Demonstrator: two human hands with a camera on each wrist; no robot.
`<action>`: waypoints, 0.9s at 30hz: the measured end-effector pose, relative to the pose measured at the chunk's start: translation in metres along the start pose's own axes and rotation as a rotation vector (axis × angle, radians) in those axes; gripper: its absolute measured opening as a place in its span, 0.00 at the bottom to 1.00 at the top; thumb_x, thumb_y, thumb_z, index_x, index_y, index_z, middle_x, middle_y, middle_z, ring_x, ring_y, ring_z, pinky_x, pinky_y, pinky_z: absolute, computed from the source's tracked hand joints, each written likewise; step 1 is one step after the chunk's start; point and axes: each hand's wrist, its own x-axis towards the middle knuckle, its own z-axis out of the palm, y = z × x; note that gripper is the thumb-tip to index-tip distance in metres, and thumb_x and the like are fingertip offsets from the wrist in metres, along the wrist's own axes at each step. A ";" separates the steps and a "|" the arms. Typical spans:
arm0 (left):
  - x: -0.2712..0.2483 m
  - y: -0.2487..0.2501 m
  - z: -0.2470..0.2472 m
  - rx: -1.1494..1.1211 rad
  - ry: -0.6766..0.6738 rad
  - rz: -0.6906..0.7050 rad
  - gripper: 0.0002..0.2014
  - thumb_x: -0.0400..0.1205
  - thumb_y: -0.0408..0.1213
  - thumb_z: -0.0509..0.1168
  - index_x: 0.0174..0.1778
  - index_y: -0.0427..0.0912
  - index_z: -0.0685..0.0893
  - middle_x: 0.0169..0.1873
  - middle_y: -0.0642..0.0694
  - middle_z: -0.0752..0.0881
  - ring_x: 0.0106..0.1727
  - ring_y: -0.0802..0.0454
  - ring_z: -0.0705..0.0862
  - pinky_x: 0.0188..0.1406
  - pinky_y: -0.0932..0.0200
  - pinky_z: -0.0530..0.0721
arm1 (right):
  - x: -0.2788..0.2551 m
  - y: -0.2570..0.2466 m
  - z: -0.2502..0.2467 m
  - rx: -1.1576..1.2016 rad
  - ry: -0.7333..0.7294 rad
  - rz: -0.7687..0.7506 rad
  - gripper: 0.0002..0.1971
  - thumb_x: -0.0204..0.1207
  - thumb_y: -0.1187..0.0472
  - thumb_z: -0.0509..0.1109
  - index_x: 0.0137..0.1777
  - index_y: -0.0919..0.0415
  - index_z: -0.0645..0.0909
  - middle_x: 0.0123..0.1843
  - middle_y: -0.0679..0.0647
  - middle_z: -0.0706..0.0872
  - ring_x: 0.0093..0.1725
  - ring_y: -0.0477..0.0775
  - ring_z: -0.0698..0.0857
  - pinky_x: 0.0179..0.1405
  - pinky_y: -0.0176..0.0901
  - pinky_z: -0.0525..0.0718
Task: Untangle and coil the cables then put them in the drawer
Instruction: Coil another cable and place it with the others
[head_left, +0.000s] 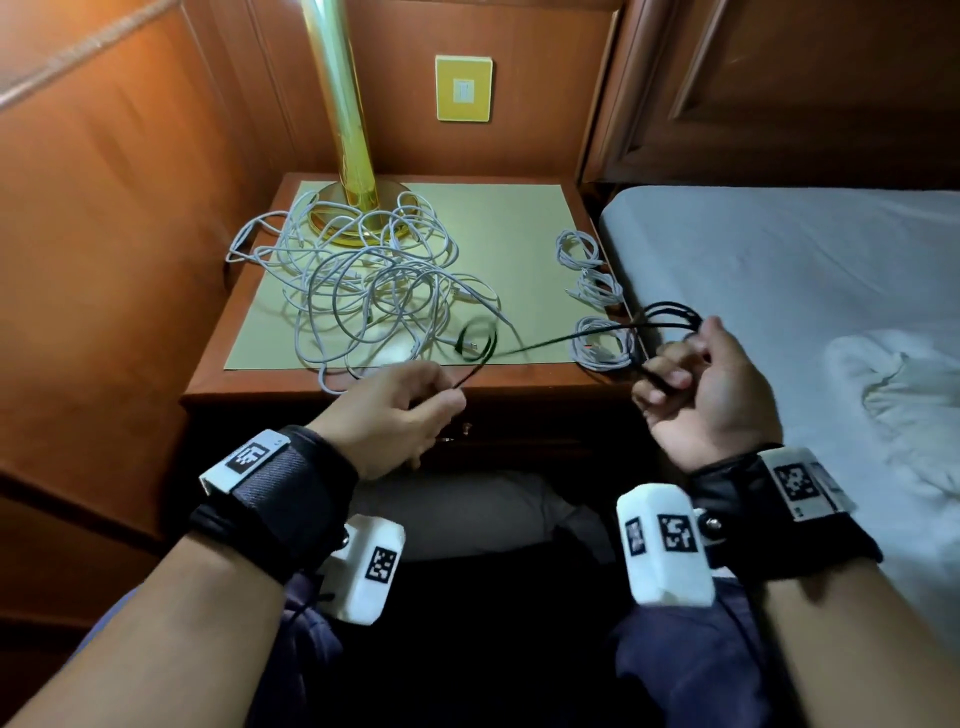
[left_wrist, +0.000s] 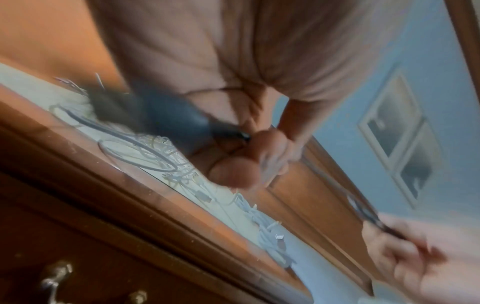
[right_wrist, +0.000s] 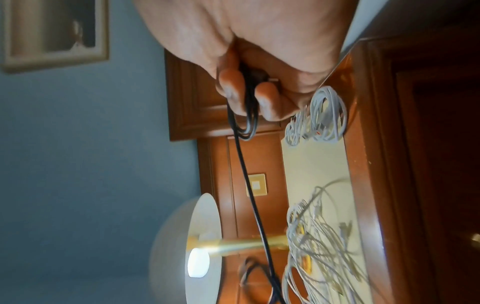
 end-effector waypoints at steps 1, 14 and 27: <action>0.001 0.000 -0.003 -0.128 0.056 -0.006 0.08 0.89 0.37 0.62 0.46 0.41 0.83 0.25 0.48 0.74 0.19 0.54 0.70 0.18 0.61 0.74 | 0.002 -0.006 -0.003 0.016 0.033 -0.026 0.19 0.87 0.50 0.58 0.32 0.50 0.65 0.23 0.44 0.62 0.21 0.44 0.64 0.22 0.37 0.62; 0.005 -0.004 -0.001 0.062 0.275 0.044 0.11 0.84 0.49 0.64 0.41 0.49 0.86 0.17 0.59 0.76 0.20 0.60 0.73 0.27 0.57 0.69 | -0.013 0.009 0.008 -0.161 -0.139 0.013 0.19 0.87 0.48 0.59 0.33 0.50 0.65 0.23 0.45 0.61 0.21 0.44 0.63 0.25 0.39 0.63; 0.008 -0.014 -0.022 0.420 0.501 -0.202 0.12 0.87 0.43 0.63 0.40 0.42 0.83 0.32 0.50 0.82 0.41 0.44 0.81 0.40 0.55 0.71 | 0.006 -0.017 -0.012 0.012 0.118 -0.130 0.19 0.87 0.52 0.60 0.33 0.51 0.66 0.24 0.45 0.64 0.21 0.46 0.64 0.25 0.37 0.63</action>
